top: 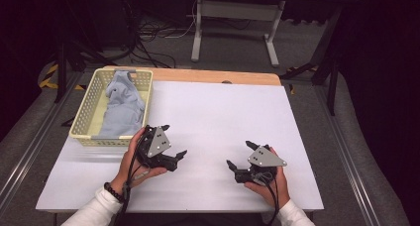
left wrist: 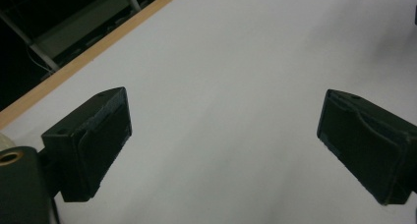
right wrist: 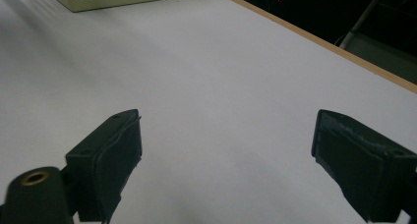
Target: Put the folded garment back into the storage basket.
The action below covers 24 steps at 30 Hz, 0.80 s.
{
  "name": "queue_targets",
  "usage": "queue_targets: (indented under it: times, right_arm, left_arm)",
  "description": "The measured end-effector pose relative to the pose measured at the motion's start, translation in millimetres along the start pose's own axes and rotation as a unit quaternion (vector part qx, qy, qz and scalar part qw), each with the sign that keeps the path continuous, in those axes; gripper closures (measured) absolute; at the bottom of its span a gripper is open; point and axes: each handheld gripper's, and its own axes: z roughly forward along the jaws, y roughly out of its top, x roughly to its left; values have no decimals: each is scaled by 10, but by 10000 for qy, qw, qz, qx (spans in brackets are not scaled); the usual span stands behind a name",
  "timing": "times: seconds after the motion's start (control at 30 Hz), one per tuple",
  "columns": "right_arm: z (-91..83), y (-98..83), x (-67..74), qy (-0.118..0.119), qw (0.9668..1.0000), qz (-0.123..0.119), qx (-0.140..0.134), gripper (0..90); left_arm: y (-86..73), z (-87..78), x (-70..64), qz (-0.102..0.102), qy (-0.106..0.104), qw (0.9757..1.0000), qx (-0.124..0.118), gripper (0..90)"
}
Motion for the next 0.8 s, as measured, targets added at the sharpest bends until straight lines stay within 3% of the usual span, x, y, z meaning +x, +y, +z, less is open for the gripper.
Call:
queue_targets:
  times: [0.43,0.47,0.53,0.6,0.8]
  right_arm:
    - [40,-25,33,143,9999,18,6,127]
    - [44,-29,37,141,9999,-13,26,127]
    - [47,-37,48,146,9999,-67,58,127]
    - [46,-41,50,152,9999,-55,62,126]
    - [35,-33,48,114,9999,-101,23,126]
  left_arm:
    - [-245,-55,-107,85,111,9996,239,72]
    - [-261,-70,-111,70,167,9996,233,72]
    - [-294,-102,-108,-157,74,9997,165,76]
    - [-335,-116,-126,-229,39,9996,187,76]
    - [-428,-151,-192,-256,108,9992,291,64]
